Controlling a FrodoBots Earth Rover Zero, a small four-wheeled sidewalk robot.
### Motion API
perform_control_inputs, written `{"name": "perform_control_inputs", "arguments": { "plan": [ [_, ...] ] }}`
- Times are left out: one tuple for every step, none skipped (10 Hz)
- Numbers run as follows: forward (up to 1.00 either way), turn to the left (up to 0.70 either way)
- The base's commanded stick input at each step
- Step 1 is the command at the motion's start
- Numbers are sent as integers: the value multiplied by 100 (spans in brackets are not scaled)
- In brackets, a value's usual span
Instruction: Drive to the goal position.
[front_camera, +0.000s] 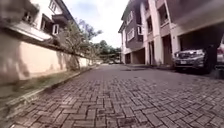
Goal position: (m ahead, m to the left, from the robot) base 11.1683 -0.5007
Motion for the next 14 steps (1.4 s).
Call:
{"name": "perform_control_inputs", "arguments": {
  "plan": [
    [70, 3],
    [70, 3],
    [70, 3],
    [70, 3],
    [70, 3],
    [70, 3],
    [70, 3],
    [70, 3],
    [70, 3],
    [70, 3],
    [70, 3],
    [70, 3],
    [70, 3],
    [70, 3]
  ]
}}
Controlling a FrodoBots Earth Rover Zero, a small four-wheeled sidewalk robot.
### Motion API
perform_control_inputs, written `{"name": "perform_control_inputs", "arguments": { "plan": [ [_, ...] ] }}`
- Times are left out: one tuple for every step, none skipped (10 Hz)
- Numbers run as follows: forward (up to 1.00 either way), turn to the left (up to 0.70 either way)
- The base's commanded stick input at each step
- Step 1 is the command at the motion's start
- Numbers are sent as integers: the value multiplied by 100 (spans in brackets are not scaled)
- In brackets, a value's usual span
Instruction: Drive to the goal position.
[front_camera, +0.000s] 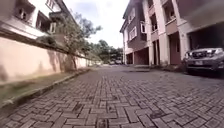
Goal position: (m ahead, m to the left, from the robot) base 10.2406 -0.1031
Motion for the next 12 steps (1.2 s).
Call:
{"name": "perform_control_inputs", "arguments": {
  "plan": [
    [70, 3],
    [70, 3],
    [70, 3],
    [70, 3],
    [70, 3],
    [70, 3],
    [70, 3],
    [70, 3],
    [70, 3],
    [70, 3],
    [70, 3],
    [70, 3]
  ]
}}
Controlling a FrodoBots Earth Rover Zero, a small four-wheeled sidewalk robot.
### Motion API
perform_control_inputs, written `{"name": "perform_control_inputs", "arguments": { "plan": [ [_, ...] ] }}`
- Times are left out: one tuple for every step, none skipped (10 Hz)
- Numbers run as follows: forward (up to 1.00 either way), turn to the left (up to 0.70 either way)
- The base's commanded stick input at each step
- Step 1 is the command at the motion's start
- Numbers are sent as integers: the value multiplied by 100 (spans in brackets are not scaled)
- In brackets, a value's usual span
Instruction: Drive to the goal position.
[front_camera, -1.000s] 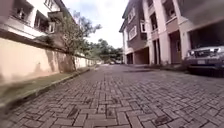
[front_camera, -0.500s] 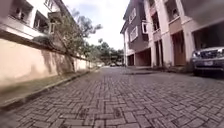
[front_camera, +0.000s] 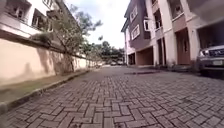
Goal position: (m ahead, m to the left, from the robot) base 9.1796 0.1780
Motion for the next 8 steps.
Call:
{"name": "perform_control_inputs", "arguments": {
  "plan": [
    [70, 3],
    [70, 3],
    [70, 3],
    [70, 3],
    [70, 3],
    [70, 3],
    [70, 3],
    [70, 3]
  ]
}}
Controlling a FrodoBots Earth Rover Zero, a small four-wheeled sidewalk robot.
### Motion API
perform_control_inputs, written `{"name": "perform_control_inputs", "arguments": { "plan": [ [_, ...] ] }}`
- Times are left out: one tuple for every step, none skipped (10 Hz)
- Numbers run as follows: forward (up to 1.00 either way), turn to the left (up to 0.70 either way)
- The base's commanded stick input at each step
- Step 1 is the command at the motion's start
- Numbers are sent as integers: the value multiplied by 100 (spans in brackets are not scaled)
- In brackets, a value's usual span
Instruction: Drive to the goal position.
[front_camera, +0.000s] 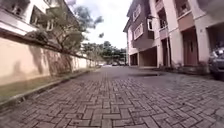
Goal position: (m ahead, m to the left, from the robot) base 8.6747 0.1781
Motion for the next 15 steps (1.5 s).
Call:
{"name": "perform_control_inputs", "arguments": {
  "plan": [
    [70, 3],
    [70, 3],
    [70, 3],
    [70, 3],
    [70, 3],
    [70, 3],
    [70, 3],
    [70, 3],
    [70, 3],
    [70, 3],
    [70, 3],
    [70, 3],
    [70, 3],
    [70, 3],
    [70, 3]
  ]
}}
